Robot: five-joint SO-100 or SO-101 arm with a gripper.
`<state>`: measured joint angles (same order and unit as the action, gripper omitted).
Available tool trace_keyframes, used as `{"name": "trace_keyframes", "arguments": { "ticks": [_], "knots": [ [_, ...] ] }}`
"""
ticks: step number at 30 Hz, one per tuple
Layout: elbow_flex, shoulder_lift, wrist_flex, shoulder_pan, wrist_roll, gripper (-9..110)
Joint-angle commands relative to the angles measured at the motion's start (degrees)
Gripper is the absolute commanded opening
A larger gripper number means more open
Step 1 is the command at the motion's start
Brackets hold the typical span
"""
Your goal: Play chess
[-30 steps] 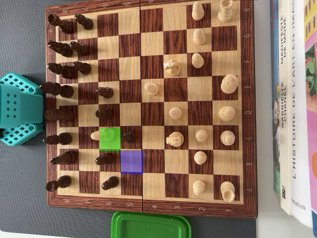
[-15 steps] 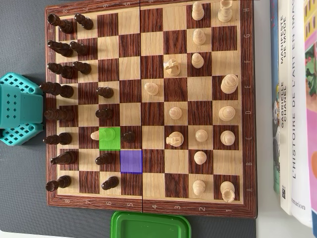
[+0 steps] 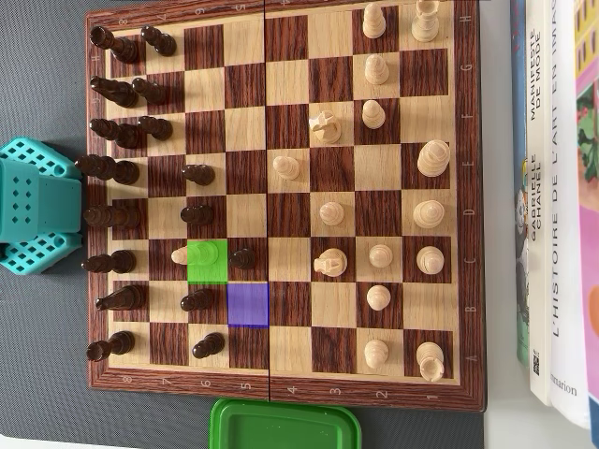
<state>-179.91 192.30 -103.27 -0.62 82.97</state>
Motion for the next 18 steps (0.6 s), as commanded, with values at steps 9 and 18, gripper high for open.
{"name": "trace_keyframes", "arguments": {
  "ticks": [9,18],
  "knots": [
    [-1.14,-0.44,-0.26,0.09,-0.53,14],
    [-1.14,-0.44,-0.26,0.00,-0.53,14]
  ]
}}
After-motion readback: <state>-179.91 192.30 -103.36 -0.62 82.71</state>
